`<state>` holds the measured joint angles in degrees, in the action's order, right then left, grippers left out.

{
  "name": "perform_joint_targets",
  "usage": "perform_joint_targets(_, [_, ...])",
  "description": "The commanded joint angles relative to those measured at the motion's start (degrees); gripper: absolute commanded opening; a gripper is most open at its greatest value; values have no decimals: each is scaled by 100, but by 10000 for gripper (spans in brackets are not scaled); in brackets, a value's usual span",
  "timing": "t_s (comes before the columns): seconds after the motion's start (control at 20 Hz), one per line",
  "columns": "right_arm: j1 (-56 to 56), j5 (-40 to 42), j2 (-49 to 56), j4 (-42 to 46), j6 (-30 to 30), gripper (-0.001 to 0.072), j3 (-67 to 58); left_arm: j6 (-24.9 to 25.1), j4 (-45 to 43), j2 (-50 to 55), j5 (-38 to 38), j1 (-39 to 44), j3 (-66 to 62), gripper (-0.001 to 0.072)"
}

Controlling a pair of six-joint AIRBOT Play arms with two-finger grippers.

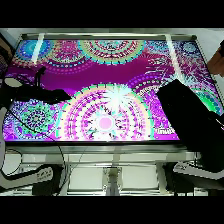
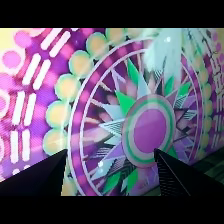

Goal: Fold the clothes and pants, and hang the long-sleeved shirts on hangers.

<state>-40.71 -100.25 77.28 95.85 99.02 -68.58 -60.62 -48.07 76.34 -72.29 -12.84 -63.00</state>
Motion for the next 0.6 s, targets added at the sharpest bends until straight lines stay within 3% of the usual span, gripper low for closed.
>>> perform_joint_targets(0.0, [-24,-269,-184,-223,-133,657,-55,0,13,4,-2,-4,0,621])
perform_joint_targets(0.25, [680,44,-1440,-1141,-470,657,-87,0,15,4,0,-4,0,621])
perform_joint_targets(0.45, [2227,1145,-2640,-2577,-468,650,-52,0,13,4,0,-4,0,621])
perform_joint_targets(0.5, [2806,1355,-2835,-2647,-468,591,4,0,13,4,0,-4,0,621])
perform_joint_targets(0.55, [3480,1499,-2968,-2618,-468,436,105,0,13,4,0,-4,0,621])
